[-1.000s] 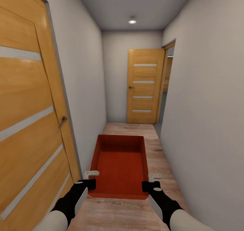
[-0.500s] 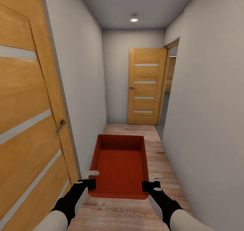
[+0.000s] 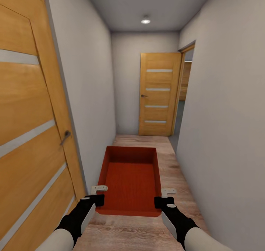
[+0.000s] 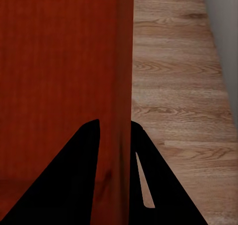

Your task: Move the two storage containers from the living room to the garage. In the garage, place one container on the floor and stack the other container on top of it (either order is fine).

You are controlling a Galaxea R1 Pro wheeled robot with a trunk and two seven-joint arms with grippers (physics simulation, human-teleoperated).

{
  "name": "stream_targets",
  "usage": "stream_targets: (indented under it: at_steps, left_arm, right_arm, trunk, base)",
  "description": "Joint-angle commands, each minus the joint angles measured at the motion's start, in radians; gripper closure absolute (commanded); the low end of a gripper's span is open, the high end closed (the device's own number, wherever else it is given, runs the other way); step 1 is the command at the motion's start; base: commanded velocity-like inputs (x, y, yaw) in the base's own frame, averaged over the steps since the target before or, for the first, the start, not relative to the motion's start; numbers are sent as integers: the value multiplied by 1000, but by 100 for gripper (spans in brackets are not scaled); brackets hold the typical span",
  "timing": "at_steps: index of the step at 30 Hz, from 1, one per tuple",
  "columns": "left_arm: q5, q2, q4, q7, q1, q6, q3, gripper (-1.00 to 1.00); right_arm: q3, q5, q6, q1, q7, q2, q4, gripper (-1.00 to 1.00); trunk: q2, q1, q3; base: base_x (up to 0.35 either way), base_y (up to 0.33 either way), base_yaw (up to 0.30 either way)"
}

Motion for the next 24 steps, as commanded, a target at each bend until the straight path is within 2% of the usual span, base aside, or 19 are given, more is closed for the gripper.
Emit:
stream_targets:
  at_steps: [1,7,16,24]
  left_arm:
    - [-14,1,0,11,1,8,2,100]
    - [-14,1,1,11,1,8,1,100]
    - [-13,1,0,11,1,8,2,100]
    - [-13,1,2,11,1,8,1,100]
  right_arm:
    - [-19,12,4,-1,-57,-1,-19,100]
    - [-19,12,6,-1,-57,-1,-19,100]
    - [-19,12,6,-1,-57,-1,-19,100]
    - [-18,12,6,-1,-57,-1,-19,100]
  trunk:
    - [-1,1,0]
    - [-1,1,0]
    - [-1,1,0]
    - [-1,1,0]
  base:
    - [275,0,0]
    - [305,0,0]
    - [68,0,0]
    - [281,0,0]
